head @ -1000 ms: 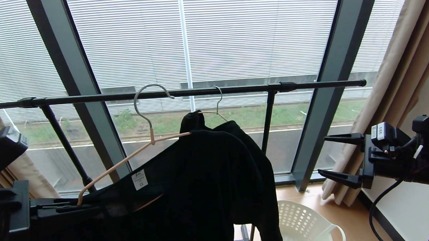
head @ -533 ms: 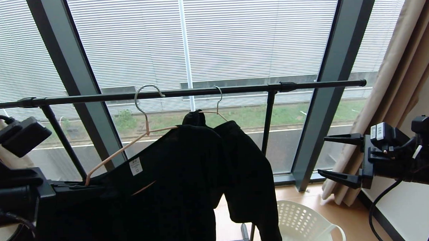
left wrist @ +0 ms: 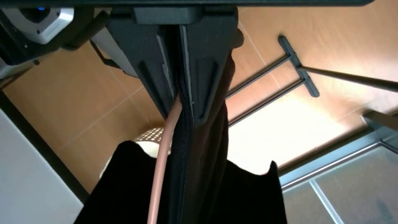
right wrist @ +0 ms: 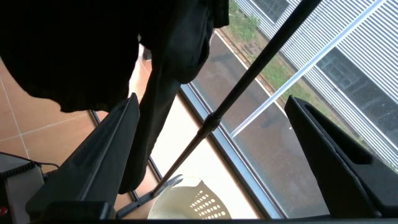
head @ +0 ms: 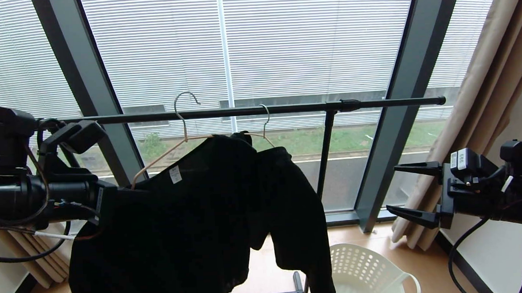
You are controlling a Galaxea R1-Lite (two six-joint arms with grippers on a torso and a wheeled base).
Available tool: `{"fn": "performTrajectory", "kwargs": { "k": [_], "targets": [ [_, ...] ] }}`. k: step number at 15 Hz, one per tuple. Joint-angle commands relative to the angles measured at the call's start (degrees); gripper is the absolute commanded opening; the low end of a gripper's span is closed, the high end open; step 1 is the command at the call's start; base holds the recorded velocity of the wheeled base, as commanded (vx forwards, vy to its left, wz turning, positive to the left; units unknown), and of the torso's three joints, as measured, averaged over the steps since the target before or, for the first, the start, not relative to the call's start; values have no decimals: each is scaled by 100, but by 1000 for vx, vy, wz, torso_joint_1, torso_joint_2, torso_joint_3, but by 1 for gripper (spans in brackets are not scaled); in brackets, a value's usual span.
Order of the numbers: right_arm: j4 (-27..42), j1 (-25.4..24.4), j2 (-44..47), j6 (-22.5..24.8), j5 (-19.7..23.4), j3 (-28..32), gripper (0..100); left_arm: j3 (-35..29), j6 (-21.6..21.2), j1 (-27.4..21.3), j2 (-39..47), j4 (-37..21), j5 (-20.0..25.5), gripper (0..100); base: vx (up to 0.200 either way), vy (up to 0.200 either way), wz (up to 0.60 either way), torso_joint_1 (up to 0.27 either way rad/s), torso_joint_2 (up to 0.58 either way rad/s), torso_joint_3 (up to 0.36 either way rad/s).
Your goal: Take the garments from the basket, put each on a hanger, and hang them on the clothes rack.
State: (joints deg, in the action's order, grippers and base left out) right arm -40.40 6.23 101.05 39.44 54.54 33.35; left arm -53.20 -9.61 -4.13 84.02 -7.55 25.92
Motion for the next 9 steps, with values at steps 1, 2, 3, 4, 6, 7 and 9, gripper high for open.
{"fn": "performTrajectory", "kwargs": {
  "k": [1, 2, 3, 4, 6, 7, 9],
  "targets": [
    [-3, 1, 11, 3, 4, 4, 100, -208, 3, -44, 466, 16, -113, 0, 0, 0, 0, 0, 0, 0],
    [-3, 1, 11, 3, -5, 4, 100, -261, 3, -44, 563, 69, -131, 0, 0, 0, 0, 0, 0, 0],
    [-3, 1, 11, 3, 4, -4, 100, -279, 20, -53, 748, 280, -131, 0, 0, 0, 0, 0, 0, 0],
    [-3, 1, 11, 3, -5, 4, 100, -279, 20, -53, 879, 526, -140, 0, 0, 0, 0, 0, 0, 0],
    [-3, 1, 11, 3, -5, 4, 100, -305, 99, -53, 1099, 851, -140, 0, 0, 0, 0, 0, 0, 0],
    [-3, 1, 11, 3, -5, -4, 100, -349, 143, -53, 1161, 895, -140, 0, 0, 0, 0, 0, 0, 0],
    [-12, 1, 11, 3, -5, 4, 100, -516, 284, -114, 1345, 913, -307, 0, 0, 0, 0, 0, 0, 0]
  ]
}}
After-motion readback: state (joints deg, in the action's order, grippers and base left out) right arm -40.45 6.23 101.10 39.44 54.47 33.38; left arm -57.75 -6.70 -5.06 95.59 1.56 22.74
